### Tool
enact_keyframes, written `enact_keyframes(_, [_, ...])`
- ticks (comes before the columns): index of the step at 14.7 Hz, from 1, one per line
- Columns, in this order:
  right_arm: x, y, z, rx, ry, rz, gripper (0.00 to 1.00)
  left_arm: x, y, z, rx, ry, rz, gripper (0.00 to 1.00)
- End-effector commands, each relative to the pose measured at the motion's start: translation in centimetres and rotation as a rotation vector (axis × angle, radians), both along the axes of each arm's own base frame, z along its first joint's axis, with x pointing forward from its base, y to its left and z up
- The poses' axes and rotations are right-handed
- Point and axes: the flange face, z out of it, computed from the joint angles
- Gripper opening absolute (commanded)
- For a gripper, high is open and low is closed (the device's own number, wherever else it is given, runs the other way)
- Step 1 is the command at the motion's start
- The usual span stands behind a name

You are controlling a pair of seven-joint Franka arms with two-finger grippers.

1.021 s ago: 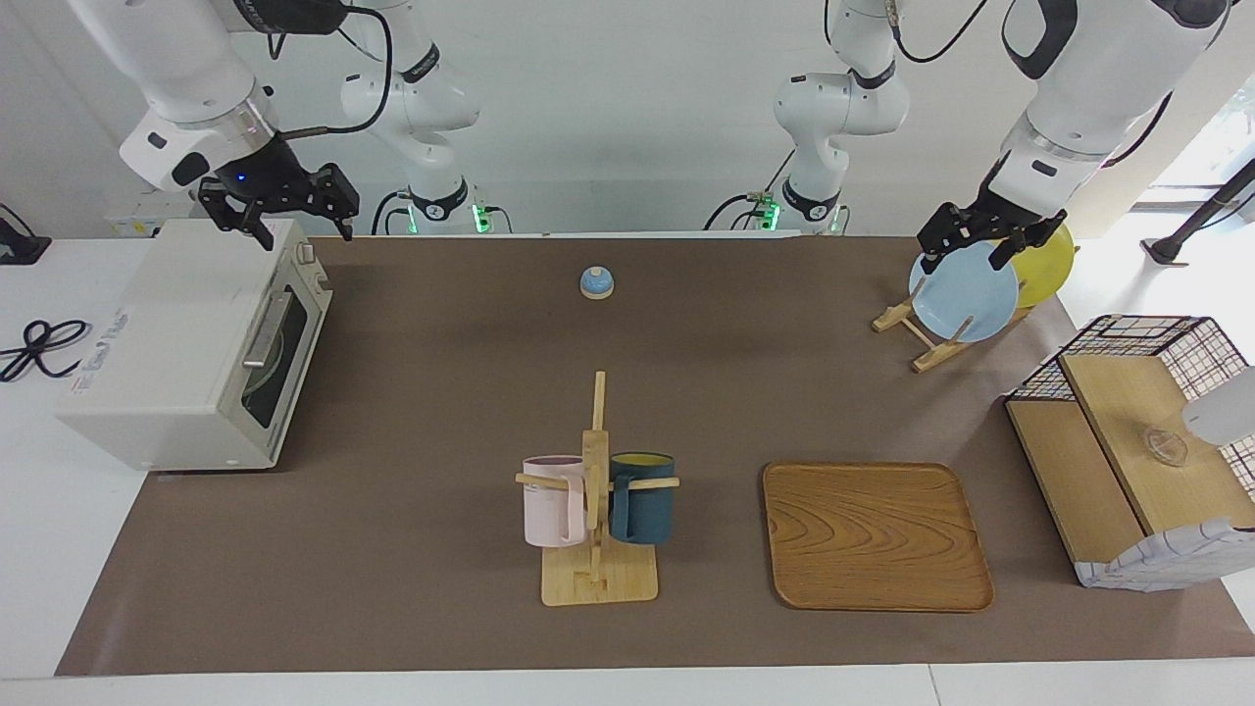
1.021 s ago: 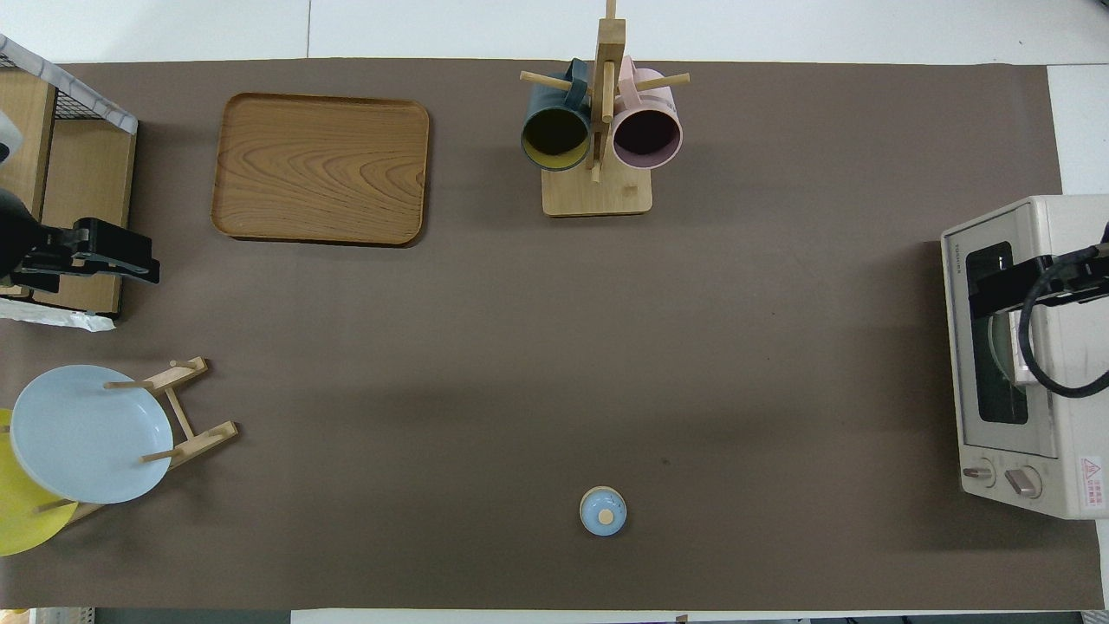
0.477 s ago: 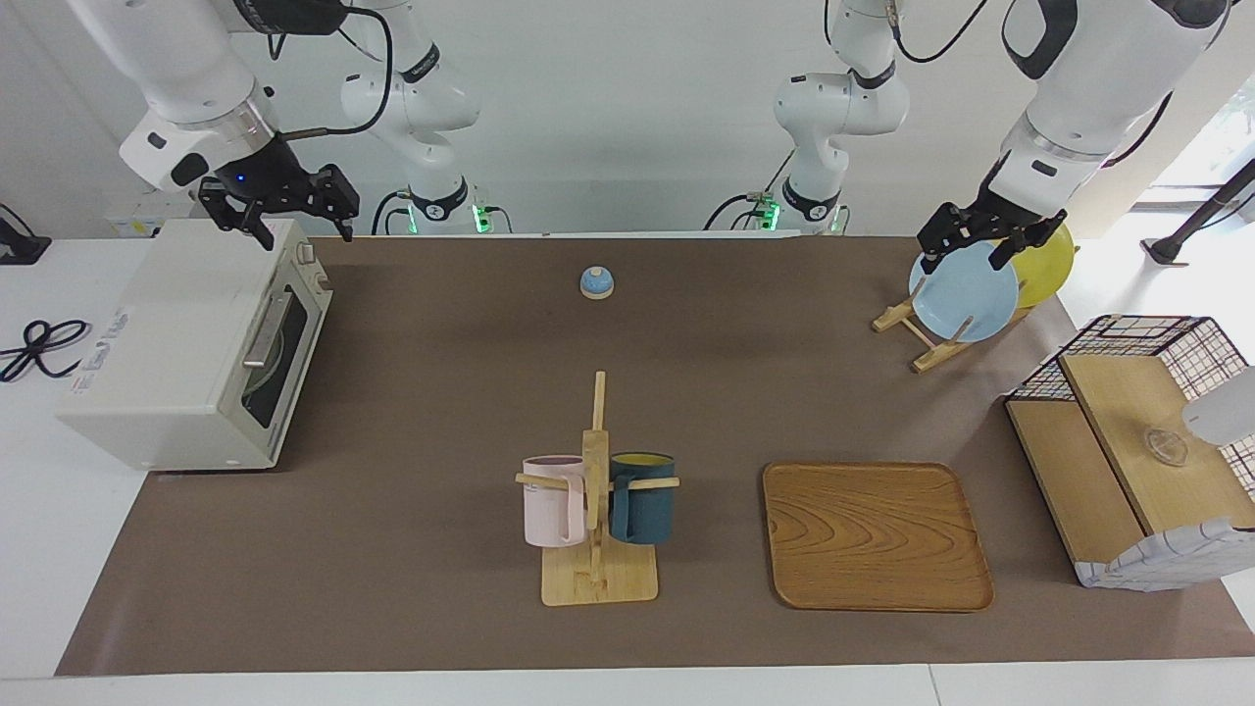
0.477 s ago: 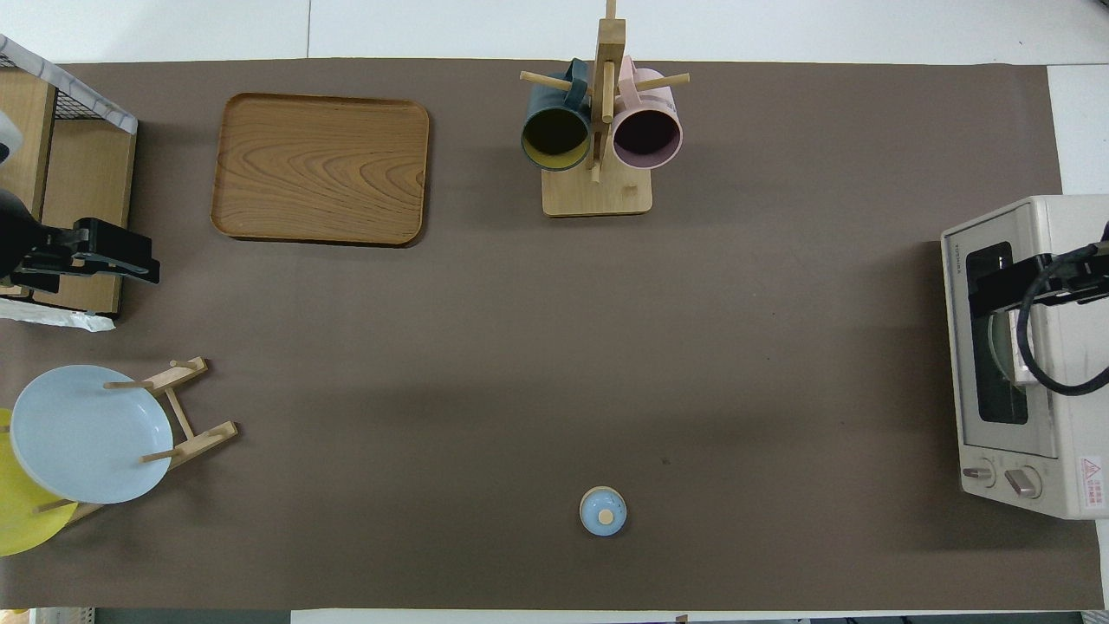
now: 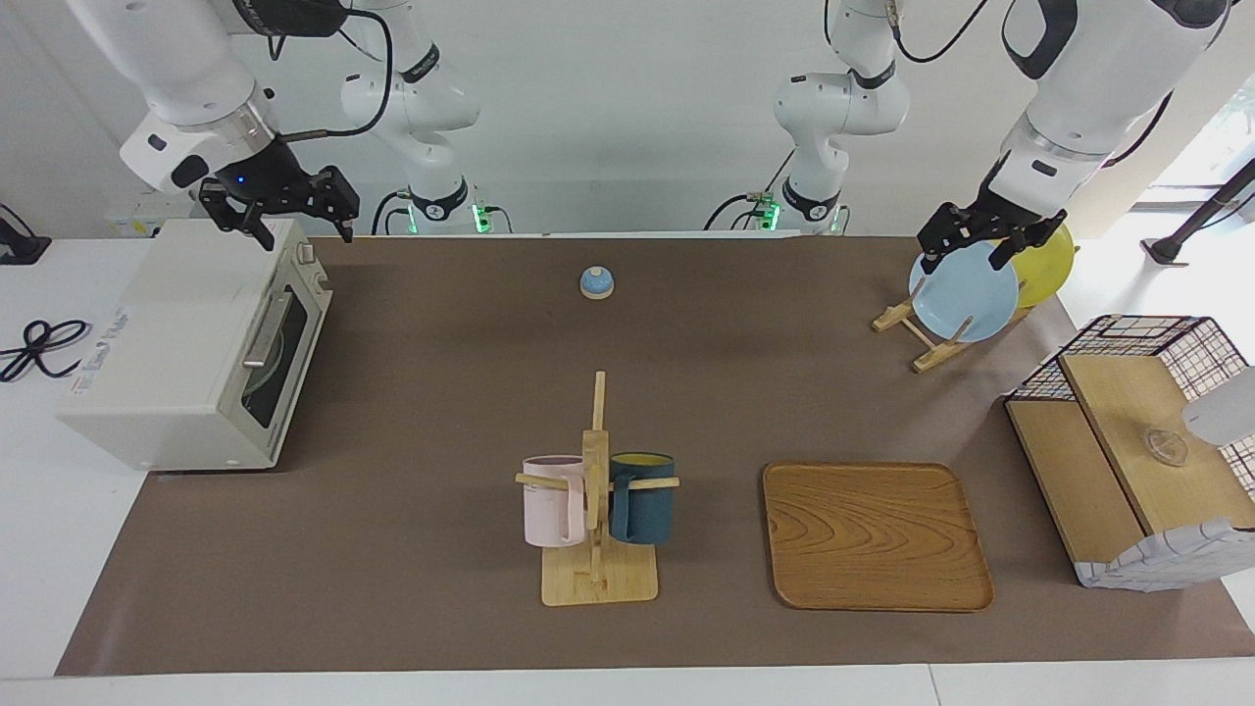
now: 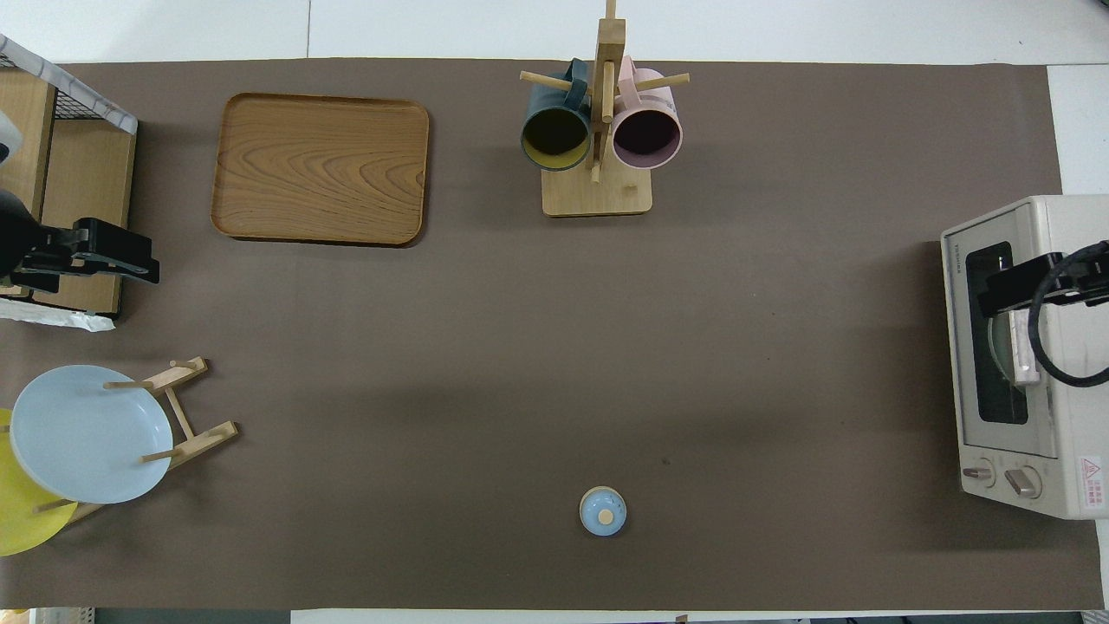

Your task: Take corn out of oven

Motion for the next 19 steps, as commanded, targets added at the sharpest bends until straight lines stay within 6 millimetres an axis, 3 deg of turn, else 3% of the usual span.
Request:
enact_keyframes(1, [-0.2, -0.3, -1.1, 0.0, -0.02, -0.011, 0.65, -0.4, 0.3, 0.0, -0.01, 0.013, 0.001, 1.0])
enact_keyframes(2, [-0.7, -0.2, -1.7, 0.001, -0.011, -0.008, 0.36, -0.4, 0.3, 0.0, -0.01, 0.013, 0.001, 1.0])
enact_keyframes(3, [-1.1, 0.3, -2.5, 0.001, -0.011, 0.002, 0.0, -0.4, 0.3, 0.0, -0.01, 0.013, 0.001, 1.0])
enact_keyframes(7, [-1.8, 0.7, -5.3, 0.01, -0.045, 0.071, 0.0, -0.4, 0.3, 0.0, -0.01, 0.013, 0.001, 1.0])
enact_keyframes(11, [-1.4, 0.2, -10.0, -0.016, -0.109, 0.114, 0.0, -0.4, 0.3, 0.0, -0.01, 0.013, -0.001, 1.0])
enact_keyframes(19, [-0.2, -5.0, -13.8, -0.117, -0.072, 0.129, 0.0, -0.4, 0.3, 0.0, -0.01, 0.013, 0.001, 1.0])
